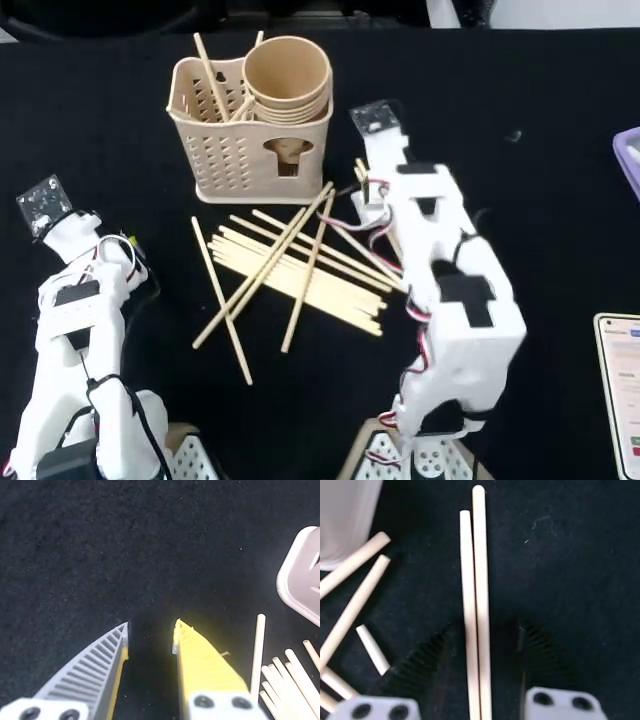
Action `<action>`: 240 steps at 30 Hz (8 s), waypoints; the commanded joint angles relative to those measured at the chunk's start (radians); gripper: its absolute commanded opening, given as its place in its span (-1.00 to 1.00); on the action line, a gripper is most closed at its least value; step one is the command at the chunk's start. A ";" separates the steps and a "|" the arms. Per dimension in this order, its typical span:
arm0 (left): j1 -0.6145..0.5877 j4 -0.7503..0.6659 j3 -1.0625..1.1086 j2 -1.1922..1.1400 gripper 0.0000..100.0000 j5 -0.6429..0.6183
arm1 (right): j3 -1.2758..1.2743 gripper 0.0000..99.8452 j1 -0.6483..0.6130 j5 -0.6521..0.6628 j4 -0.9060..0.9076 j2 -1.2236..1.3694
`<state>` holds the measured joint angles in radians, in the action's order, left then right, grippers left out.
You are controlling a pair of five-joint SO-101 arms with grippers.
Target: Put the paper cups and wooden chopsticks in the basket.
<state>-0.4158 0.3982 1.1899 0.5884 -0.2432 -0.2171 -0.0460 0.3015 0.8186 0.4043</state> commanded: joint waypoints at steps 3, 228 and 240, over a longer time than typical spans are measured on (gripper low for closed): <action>0.012 -0.017 -0.005 0.021 -0.69 -0.011 | 0.180 -0.95 0.034 0.014 0.160 0.082; 0.005 -0.018 -0.005 0.029 -0.69 -0.011 | -0.354 -0.71 -0.350 -0.804 0.071 -0.516; 0.004 -0.018 -0.005 0.029 -0.69 -0.009 | -0.277 -0.71 -0.385 -0.807 -0.068 -0.286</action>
<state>-0.4158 0.3982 1.1899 0.5884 -0.2432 -0.5777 -0.4189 -0.5178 0.7679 0.0775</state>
